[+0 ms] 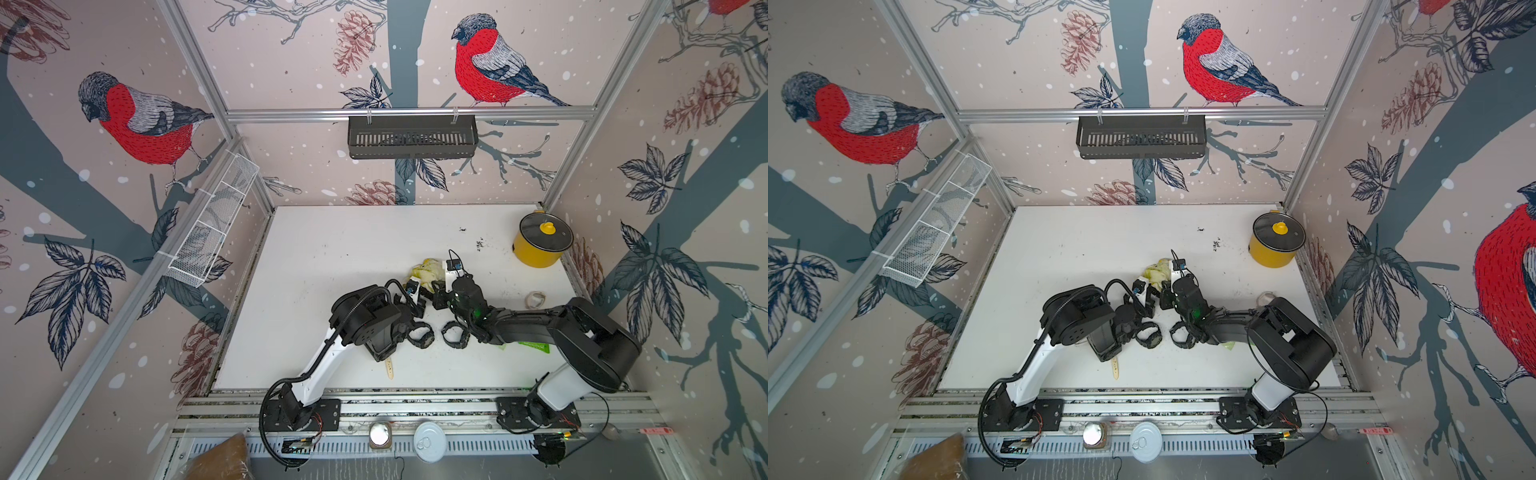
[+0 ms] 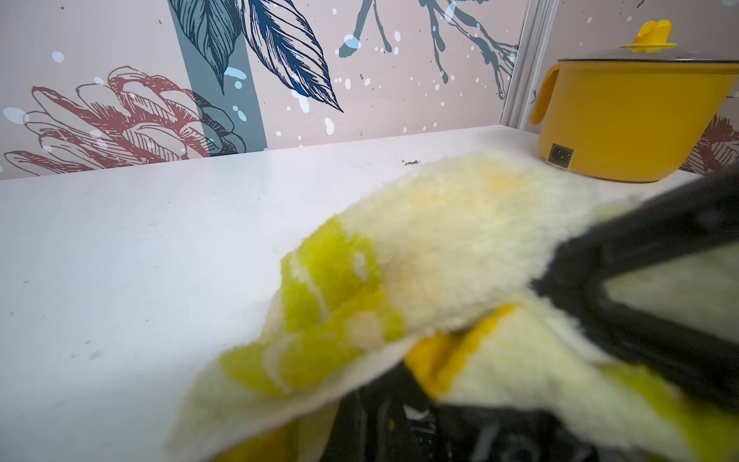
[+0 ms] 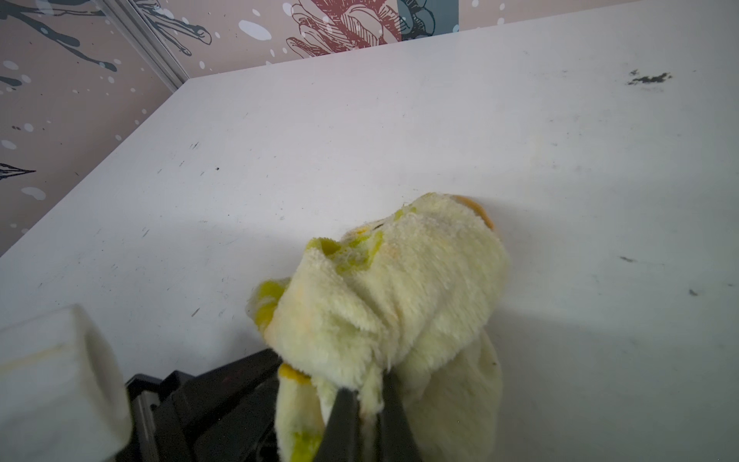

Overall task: Wipe the watch dial
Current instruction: Wipe the dirt from the watch dial.

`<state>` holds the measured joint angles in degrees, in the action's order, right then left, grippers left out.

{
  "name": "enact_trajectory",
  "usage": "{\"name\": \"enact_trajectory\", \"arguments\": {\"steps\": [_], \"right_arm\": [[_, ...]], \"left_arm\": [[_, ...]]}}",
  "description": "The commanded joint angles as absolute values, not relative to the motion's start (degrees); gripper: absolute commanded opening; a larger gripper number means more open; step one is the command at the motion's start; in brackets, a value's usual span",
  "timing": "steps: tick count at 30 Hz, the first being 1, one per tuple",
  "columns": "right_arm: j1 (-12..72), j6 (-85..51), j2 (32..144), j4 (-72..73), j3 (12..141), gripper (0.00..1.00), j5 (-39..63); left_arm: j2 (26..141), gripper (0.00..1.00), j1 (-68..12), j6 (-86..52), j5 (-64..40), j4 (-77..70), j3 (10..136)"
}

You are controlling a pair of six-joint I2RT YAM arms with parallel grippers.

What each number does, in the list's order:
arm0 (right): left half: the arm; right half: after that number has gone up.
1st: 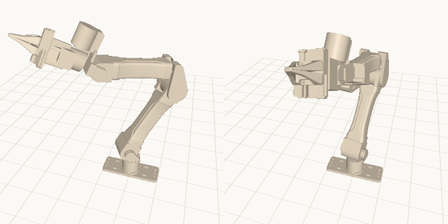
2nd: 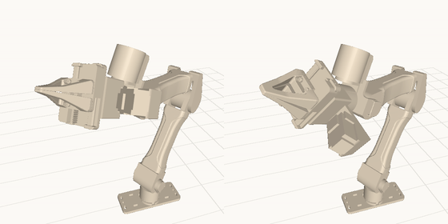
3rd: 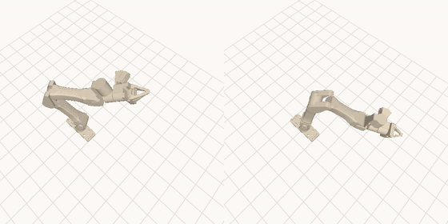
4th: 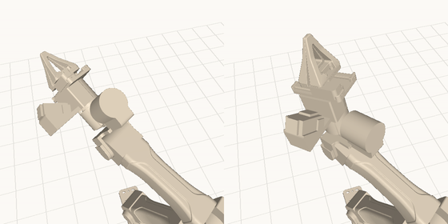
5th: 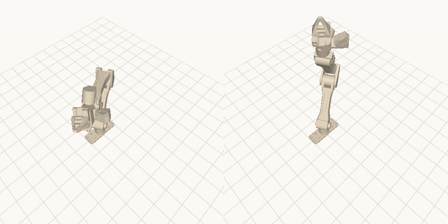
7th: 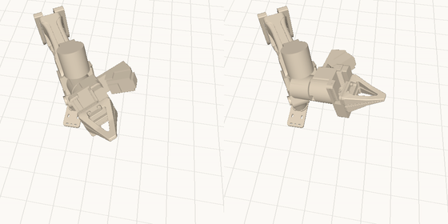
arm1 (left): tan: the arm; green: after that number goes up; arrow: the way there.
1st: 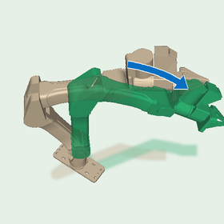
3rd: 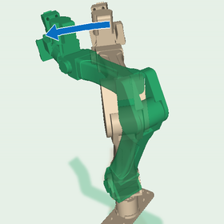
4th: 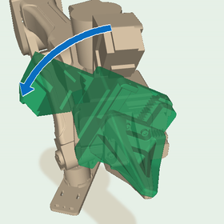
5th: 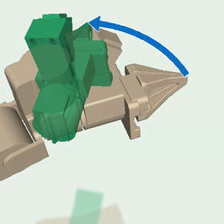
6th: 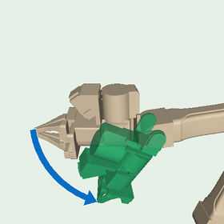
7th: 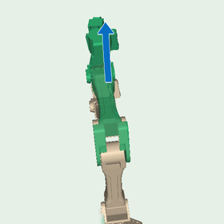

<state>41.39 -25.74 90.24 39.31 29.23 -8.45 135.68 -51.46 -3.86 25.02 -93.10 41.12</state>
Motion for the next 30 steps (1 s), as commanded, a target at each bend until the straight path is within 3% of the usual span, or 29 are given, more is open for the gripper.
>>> {"name": "enact_trajectory", "arguments": {"steps": [1, 12, 21, 30], "right_arm": [[40.68, -25.85, 88.3, 32.89, 26.31, 0.05, -6.58], [34.46, -22.48, 68.04, 26.68, 23.68, 0.08, -5.09], [33.42, -21.37, 89.65, 29.93, 41.75, 0.06, 4.82], [36.46, -22.55, 96.69, 33.02, 38.64, 0.06, 6.85]], "left_arm": [[137.81, 0.0, -51.15, -7.39, 25.55, -101.68, 40.11], [138.25, 0.0, -51.31, -7.03, 25.33, -103.07, 39.9], [138.25, 0.0, -51.25, -6.97, 25.18, -103.05, 39.88], [138.25, 0.0, -51.24, -7.04, 25.4, -102.91, 39.9]]}}
